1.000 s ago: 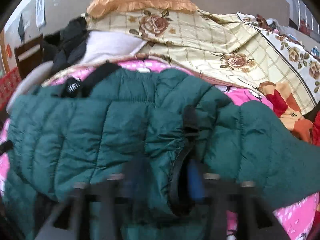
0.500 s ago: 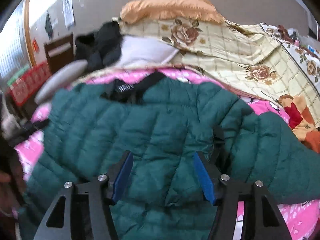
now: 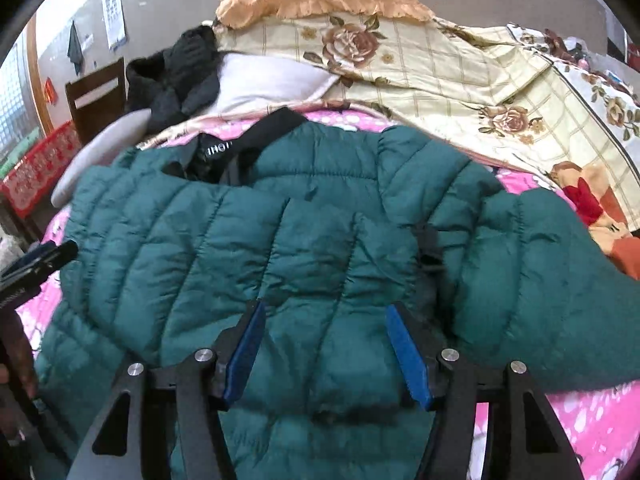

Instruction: Fold large clothes

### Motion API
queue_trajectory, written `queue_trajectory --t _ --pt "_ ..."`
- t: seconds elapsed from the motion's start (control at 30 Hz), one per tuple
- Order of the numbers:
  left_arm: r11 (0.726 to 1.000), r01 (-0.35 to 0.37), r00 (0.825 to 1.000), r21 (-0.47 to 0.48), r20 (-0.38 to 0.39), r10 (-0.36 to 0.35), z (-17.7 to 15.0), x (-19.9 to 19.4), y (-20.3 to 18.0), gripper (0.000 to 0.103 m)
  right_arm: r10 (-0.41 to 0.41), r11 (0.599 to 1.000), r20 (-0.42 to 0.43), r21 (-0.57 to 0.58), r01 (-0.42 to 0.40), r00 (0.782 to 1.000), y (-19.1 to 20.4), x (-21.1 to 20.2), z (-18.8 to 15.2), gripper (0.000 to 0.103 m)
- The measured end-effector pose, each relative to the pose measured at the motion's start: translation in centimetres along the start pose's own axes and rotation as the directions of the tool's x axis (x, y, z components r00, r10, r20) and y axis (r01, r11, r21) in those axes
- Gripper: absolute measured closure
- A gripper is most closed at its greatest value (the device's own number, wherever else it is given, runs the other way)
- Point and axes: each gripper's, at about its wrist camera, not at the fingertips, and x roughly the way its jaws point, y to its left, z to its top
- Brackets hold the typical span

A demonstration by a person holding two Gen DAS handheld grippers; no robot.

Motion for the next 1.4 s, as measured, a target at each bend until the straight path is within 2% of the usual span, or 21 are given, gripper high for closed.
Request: queue_trajectory --t 0.1,0.2,0.27,0.4,0.57,0.7,0.8,0.87,1.03,1.13,1.23,1.27,1.3,1.33,1.4 --pt "0.999 0.040 0.999 0.000 -0.002 -0.040 -0.1 -1.0 -1.0 0.015 0.003 1.000 -0.009 0.021 -0.003 1.000 -0.8 -1.5 -0.5 0.043" --pt "0.995 0.099 0.995 0.009 -0.003 -0.098 -0.2 -1.9 -2.3 0.015 -0.042 0.999 -0.019 0.026 0.042 0.999 -1.9 -2.7 -1.3 0.042" --pt "0.994 0.109 0.994 0.016 -0.002 -0.109 -0.3 -2.3 -3.1 0.015 -0.053 0.998 -0.016 0.043 0.053 0.998 -2.9 -3.4 -1.9 0.042" --pt "0.990 0.142 0.990 0.019 -0.002 -0.142 -0.5 -2.7 -4.2 0.015 -0.049 0.986 -0.029 0.160 0.053 0.998 -6.6 -4.6 -3.1 0.042" --pt "0.989 0.146 0.989 0.022 -0.010 -0.146 -0.8 -2.7 -4.7 0.015 -0.097 0.965 -0.035 0.241 0.103 0.995 -10.5 -5.9 -4.4 0.037" --pt "0.989 0.147 0.989 -0.008 -0.025 -0.148 -0.9 -2.4 -3.8 0.015 -0.108 0.956 -0.039 0.270 0.115 0.993 -12.0 -6.3 -4.6 0.037" --pt "0.992 0.125 0.992 -0.007 -0.029 -0.125 -1.2 -2.4 -3.4 0.015 -0.093 0.953 -0.032 0.287 0.098 0.995 -12.2 -6.4 -4.5 0.036" --pt "0.993 0.121 0.992 0.001 -0.034 -0.121 -1.3 -2.4 -3.2 0.015 -0.049 0.953 -0.026 0.299 0.055 0.998 -11.9 -6.2 -4.2 0.036" --pt "0.994 0.109 0.994 -0.010 -0.032 -0.109 -1.4 -2.5 -2.4 0.015 0.021 0.972 -0.005 0.235 -0.019 1.000 -8.8 -4.2 -1.3 0.036" --pt "0.997 0.079 0.997 -0.018 -0.026 -0.079 -1.3 -2.6 -1.7 0.015 0.003 0.980 -0.034 0.200 0.004 0.999 -7.0 -1.6 0.4 0.036" --pt "0.998 0.060 0.998 -0.029 -0.023 -0.060 -1.1 -2.4 -0.8 0.015 -0.012 0.980 -0.099 0.199 0.032 0.995 -6.3 1.9 1.4 0.036" --pt "0.998 0.054 0.998 -0.033 -0.025 -0.055 -1.1 -2.3 -0.5 0.015 -0.007 0.980 -0.124 0.198 0.032 0.992 -6.1 3.0 1.4 0.052" --pt "0.998 0.050 0.998 -0.040 -0.026 -0.051 -1.0 -2.1 -0.1 0.015 0.011 0.982 -0.138 0.190 0.016 0.990 -5.7 3.9 1.5 0.061" --pt "0.998 0.049 0.998 -0.042 -0.027 -0.051 -1.0 -2.0 0.1 0.015 0.012 0.985 -0.144 0.171 0.013 0.990 -5.3 4.3 1.6 0.063" --pt "0.998 0.046 0.999 -0.048 -0.020 -0.047 -0.7 -1.6 0.4 0.015 -0.027 0.994 -0.068 0.106 0.034 0.997 -4.2 3.3 2.2 0.090"
